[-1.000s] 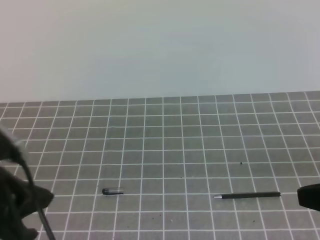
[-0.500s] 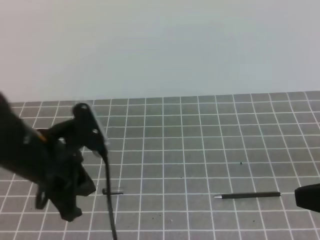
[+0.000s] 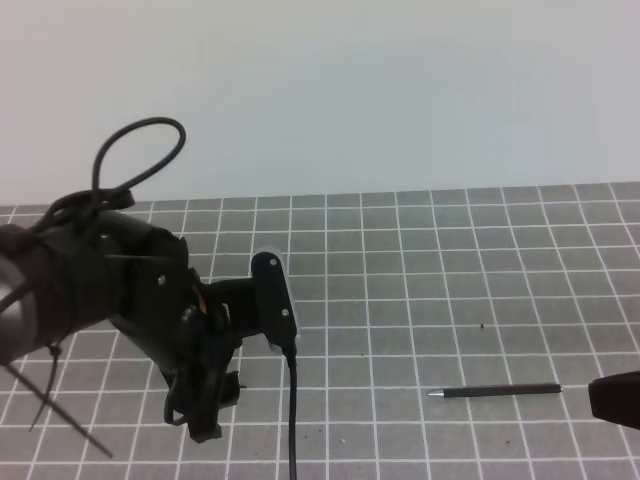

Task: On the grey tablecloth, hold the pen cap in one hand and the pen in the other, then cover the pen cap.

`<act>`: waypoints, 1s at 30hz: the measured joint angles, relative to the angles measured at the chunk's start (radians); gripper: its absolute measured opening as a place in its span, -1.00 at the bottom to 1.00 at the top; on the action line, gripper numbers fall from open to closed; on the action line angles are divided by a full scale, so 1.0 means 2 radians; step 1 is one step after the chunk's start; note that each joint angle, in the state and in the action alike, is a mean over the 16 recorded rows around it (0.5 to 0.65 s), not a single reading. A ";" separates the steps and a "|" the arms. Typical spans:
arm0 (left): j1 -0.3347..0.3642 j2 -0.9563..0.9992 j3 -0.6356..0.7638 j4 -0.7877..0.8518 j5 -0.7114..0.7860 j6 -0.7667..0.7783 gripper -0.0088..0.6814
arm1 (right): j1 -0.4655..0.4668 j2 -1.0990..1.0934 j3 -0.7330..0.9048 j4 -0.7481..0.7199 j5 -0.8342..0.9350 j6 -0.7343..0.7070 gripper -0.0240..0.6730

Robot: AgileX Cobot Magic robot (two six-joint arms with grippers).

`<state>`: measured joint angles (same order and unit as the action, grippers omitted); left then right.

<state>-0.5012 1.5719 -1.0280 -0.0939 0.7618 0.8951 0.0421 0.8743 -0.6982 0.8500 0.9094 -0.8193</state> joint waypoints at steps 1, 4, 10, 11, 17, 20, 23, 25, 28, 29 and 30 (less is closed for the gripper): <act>-0.001 0.007 0.000 0.002 -0.005 0.000 0.03 | 0.000 0.000 0.000 0.000 0.001 0.000 -0.94; -0.003 0.025 0.000 0.007 -0.017 0.000 0.06 | 0.000 0.000 0.000 0.000 0.002 0.000 -0.94; -0.004 0.050 0.000 0.014 -0.040 0.000 0.06 | 0.000 0.000 0.000 0.000 0.006 0.000 -0.94; -0.004 0.052 0.000 0.015 -0.043 -0.001 0.06 | 0.000 0.000 0.000 0.000 0.007 0.000 -0.94; -0.004 0.059 0.000 0.017 -0.052 -0.008 0.06 | 0.000 0.000 0.001 0.001 0.013 0.000 -0.94; -0.004 0.060 0.000 0.020 -0.054 -0.010 0.06 | 0.000 0.000 0.001 0.002 0.017 0.000 -0.94; -0.004 0.060 0.000 0.025 -0.054 -0.012 0.06 | 0.000 0.000 0.001 0.004 0.023 0.001 -0.94; -0.004 0.060 0.000 0.031 -0.054 -0.012 0.06 | 0.000 0.000 0.001 0.005 0.026 0.001 -0.94; -0.004 0.061 0.000 0.039 -0.057 -0.011 0.06 | 0.000 0.000 0.001 0.007 0.031 0.001 -0.94; -0.004 0.062 0.000 0.041 -0.059 -0.010 0.06 | 0.000 0.000 0.001 0.007 0.033 0.001 -0.94; -0.004 0.063 0.000 0.044 -0.061 -0.009 0.06 | 0.000 0.000 0.001 0.008 0.035 0.001 -0.94</act>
<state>-0.5088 1.6976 -1.0287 -0.0066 0.6391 0.8778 0.0421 0.8743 -0.6964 0.8656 0.9797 -0.8165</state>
